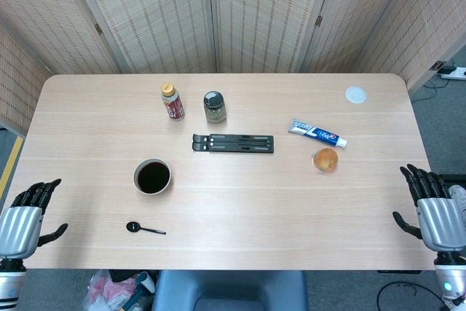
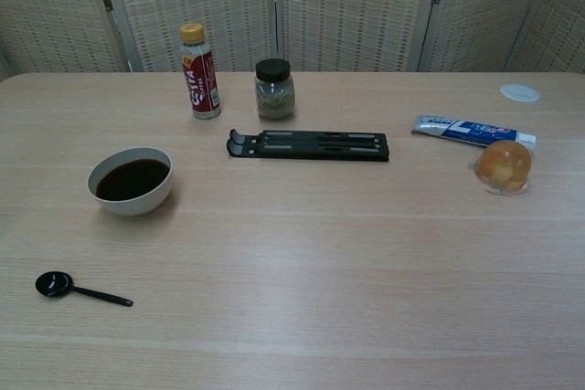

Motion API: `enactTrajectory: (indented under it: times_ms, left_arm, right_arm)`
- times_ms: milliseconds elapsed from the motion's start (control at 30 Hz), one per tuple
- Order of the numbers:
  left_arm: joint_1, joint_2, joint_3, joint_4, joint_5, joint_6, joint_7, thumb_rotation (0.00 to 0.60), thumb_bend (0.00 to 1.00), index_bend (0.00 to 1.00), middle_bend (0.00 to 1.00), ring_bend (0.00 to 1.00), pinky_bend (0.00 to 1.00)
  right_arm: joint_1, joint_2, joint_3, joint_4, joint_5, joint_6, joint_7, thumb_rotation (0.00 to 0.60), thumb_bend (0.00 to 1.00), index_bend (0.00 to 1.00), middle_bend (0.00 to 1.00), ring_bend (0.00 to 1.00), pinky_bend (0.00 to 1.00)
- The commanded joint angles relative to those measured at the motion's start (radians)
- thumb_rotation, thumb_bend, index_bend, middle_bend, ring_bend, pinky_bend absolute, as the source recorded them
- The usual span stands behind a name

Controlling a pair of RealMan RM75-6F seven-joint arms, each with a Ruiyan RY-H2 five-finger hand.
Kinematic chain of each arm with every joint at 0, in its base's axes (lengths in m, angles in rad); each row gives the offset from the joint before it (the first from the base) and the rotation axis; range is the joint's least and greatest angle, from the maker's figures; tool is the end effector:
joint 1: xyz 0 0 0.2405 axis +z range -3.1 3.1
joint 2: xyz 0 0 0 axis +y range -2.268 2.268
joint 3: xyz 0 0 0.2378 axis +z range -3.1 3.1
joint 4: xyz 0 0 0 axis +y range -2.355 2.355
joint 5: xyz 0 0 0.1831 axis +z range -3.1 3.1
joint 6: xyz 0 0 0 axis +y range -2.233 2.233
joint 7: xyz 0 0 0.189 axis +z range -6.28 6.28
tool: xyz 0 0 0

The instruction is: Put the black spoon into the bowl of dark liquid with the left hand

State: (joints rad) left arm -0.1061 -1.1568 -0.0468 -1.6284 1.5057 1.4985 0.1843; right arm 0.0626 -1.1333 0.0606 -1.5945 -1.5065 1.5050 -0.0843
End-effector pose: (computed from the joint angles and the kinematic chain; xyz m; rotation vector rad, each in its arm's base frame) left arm -0.2717 0.2272 0.1643 -1.4380 -0.7809 -0.8342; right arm -0.2871 -0.2181 0.1777 1.3869 -0.8260 0.8472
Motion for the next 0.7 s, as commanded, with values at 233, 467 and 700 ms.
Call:
enactTrajectory:
  times_ms: [233,467,700]
  left_arm:
    - [-0.004,-0.004,0.001,0.004,0.013,0.002,-0.001,0.6,0.21,0.15,0.24,0.18,0.28]
    - [-0.013,0.001,0.006,0.012,0.039,0.0,-0.013,0.6,0.21,0.16,0.24,0.18,0.28]
    - [-0.044,0.002,0.015,0.024,0.083,-0.03,-0.017,0.6,0.21,0.2,0.24,0.18,0.28]
  right_arm:
    - [-0.006,0.001,-0.002,0.004,-0.007,0.01,0.01,0.6,0.17,0.03,0.07,0.09,0.12]
    - [-0.012,0.002,-0.003,0.009,-0.013,0.022,0.022,0.6,0.17,0.04,0.07,0.09,0.12]
    - [-0.015,0.004,0.002,0.014,-0.023,0.037,0.033,0.6,0.17,0.04,0.07,0.09,0.12]
